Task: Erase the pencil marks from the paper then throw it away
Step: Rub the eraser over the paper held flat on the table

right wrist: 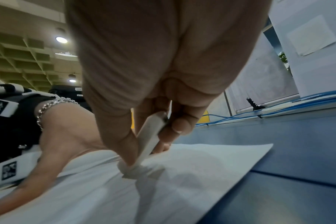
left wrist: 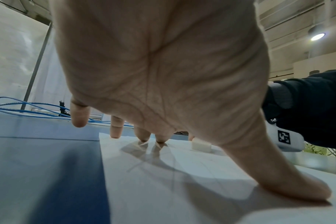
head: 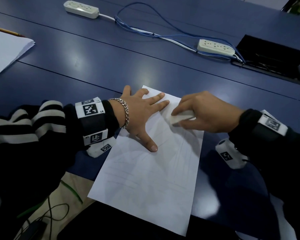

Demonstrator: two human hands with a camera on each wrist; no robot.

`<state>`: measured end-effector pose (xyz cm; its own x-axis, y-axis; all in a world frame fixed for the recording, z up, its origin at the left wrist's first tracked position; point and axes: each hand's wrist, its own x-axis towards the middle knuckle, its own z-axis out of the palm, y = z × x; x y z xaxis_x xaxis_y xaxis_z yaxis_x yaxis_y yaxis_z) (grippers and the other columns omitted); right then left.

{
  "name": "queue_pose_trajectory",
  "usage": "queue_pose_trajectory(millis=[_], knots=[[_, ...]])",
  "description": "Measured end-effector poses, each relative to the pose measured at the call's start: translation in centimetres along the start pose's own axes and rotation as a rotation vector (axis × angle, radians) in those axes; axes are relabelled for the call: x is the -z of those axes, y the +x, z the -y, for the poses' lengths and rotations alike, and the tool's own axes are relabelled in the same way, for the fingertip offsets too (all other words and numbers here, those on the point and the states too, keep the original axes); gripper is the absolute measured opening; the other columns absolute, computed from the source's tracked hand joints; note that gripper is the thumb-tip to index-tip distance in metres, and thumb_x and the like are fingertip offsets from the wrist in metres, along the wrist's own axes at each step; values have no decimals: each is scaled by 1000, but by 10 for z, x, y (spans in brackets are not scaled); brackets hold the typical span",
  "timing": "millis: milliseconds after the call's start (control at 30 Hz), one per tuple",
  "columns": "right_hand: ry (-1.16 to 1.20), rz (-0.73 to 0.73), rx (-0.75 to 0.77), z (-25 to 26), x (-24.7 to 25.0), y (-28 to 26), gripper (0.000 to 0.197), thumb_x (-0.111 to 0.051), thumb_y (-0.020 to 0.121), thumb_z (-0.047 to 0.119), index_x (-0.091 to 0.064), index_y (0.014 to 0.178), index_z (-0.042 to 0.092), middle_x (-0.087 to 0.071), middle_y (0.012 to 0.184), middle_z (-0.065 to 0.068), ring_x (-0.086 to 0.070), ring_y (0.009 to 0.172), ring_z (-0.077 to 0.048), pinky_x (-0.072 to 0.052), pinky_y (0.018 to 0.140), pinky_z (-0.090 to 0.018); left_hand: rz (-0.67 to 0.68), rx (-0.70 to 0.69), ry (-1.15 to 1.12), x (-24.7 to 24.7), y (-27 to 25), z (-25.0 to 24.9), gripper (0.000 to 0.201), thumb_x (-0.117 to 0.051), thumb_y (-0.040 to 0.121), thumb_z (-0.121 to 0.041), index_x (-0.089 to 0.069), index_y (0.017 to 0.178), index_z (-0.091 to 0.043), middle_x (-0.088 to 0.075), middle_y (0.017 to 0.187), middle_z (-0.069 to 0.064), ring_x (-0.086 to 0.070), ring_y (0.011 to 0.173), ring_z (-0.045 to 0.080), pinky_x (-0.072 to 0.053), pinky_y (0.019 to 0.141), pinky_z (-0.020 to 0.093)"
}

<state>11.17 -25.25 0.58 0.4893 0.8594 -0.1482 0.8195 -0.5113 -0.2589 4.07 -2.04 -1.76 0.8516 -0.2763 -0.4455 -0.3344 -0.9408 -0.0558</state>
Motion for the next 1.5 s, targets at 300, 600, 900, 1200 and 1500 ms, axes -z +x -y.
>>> queue_pose_trajectory(millis=[300, 600, 900, 1200, 1500], knots=[[-4, -50, 21, 6, -3, -2, 27, -77, 83, 38, -77, 106, 26, -66, 94, 8, -62, 83, -12, -46, 76, -23, 34, 8, 12, 4, -1, -2, 157, -47, 36, -112, 22, 158, -42, 22, 170, -18, -1, 157, 35, -21, 112, 66], [-44, -74, 16, 7, -2, 1, 26, -74, 83, 35, -75, 106, 23, -63, 90, 4, -61, 79, -18, -50, 74, -31, 38, 10, 19, 5, 0, -2, 158, -47, 37, -112, 24, 158, -41, 24, 170, -18, 0, 157, 36, -19, 113, 66], [-69, -92, -69, 9, -4, 0, 30, -66, 85, 42, -74, 105, 21, -61, 90, 1, -61, 80, -24, -52, 73, -41, 28, 0, 41, 3, 1, -2, 157, -44, 36, -113, 25, 158, -41, 23, 170, -18, -2, 157, 36, -19, 113, 65], [-71, -82, -137, 3, 1, 1, 39, -59, 85, 54, -72, 107, 24, -59, 92, 3, -61, 85, -25, -53, 76, -44, 28, 1, 45, 6, 0, -4, 159, -42, 34, -114, 25, 158, -40, 23, 170, -16, -4, 157, 36, -19, 113, 64], [-46, -66, -214, 18, -1, -27, 35, -61, 86, 50, -75, 106, 25, -62, 90, 5, -59, 84, -19, -52, 76, -41, 0, 37, 65, 1, -1, -9, 154, -29, 39, -116, 22, 160, -37, 21, 172, -10, -7, 156, 37, -14, 115, 60]])
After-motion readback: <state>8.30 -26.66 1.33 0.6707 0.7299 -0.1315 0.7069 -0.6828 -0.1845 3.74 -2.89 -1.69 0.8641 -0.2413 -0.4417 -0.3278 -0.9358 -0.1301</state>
